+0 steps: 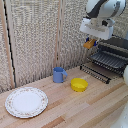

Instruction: Kindly employ your clamp to softly take hold of the bread. Delicately rest it on the oven pan, verifying that it is even on the surface. Using your clamp and attentiveness, smoothly glide the pan into the oven and along the appropriate brackets, securing it in position.

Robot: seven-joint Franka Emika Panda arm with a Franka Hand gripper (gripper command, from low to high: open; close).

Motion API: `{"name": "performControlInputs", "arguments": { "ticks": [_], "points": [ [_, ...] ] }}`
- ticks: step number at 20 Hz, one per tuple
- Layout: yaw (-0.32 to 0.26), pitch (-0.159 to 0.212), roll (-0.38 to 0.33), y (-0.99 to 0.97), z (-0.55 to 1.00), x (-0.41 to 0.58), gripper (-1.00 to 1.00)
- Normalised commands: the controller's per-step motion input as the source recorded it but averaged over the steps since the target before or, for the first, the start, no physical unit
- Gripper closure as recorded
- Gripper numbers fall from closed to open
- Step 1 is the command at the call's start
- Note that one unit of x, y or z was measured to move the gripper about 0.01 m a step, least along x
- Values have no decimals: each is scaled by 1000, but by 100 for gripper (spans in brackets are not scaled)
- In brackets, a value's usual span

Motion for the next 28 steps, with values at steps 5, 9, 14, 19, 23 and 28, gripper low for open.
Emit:
{"name": "performControlInputs", "arguments": {
  "ticks": [5, 9, 14, 19, 23, 28],
  "points": [
    [-76, 2, 54, -631, 266, 667, 100],
    [-67, 68, 54, -700, 390, 465, 100],
    [-71, 113, 52, -806, 319, 93, 100],
    [-84, 128, 46, -799, 102, 30, 100],
    [-52, 68, 49, -798, 1, 179, 100],
    [4, 24, 90, -715, 0, 217, 100]
  ]
}}
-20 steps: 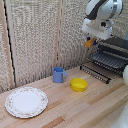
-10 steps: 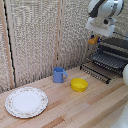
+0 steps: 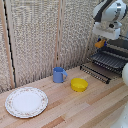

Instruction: Kindly employ your clamp to softly take hold of the bread. Delicately rest it on the oven pan, verifying that it is even on the surface. Using your clamp and attentiveness, smoothly glide the pan into the oven and along the appropriate brackets, securing it in position.

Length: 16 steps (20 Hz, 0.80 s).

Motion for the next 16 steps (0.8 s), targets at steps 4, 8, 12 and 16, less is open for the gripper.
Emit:
{"name": "performControlInputs", "arguments": {
  "ticks": [4, 8, 12, 16],
  "points": [
    [-10, 58, 76, -621, 0, 9, 100],
    [-2, 90, 41, -441, -21, 0, 100],
    [-9, 48, 33, -401, -61, 0, 100],
    [-44, 51, 39, -559, 0, 3, 100]
  ]
}}
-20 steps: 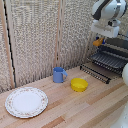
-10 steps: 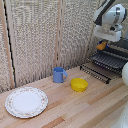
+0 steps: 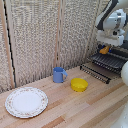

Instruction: Kindly employ your clamp to softly take hold of the bread. Delicately rest it on the oven pan, verifying that it is even on the surface. Using your clamp and attentiveness, smoothly glide the pan into the oven and along the appropriate brackets, securing it in position.

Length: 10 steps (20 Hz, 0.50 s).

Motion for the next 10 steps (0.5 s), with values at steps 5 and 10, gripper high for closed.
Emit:
{"name": "performControlInputs", "arguments": {
  "ticks": [5, 10],
  "points": [
    [0, 20, 44, -595, 5, 49, 100],
    [-18, -16, 38, -383, 2, 1, 100]
  ]
}}
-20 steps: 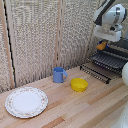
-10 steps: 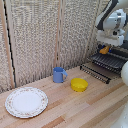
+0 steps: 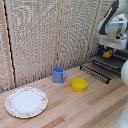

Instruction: Kindly employ your clamp to softly take hold of the bread. Delicately rest it on the oven pan, verifying that it is even on the surface. Using your clamp and attentiveness, smoothly glide the pan into the oven and along the appropriate brackets, securing it in position.

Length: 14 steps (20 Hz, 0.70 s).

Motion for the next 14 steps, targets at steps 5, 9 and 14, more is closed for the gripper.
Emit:
{"name": "performControlInputs", "arguments": {
  "ticks": [5, 9, 14],
  "points": [
    [-3, 9, 7, -87, 0, 170, -100],
    [0, 0, 25, 5, -18, 34, -100],
    [24, 5, 57, -9, 39, 18, -100]
  ]
}}
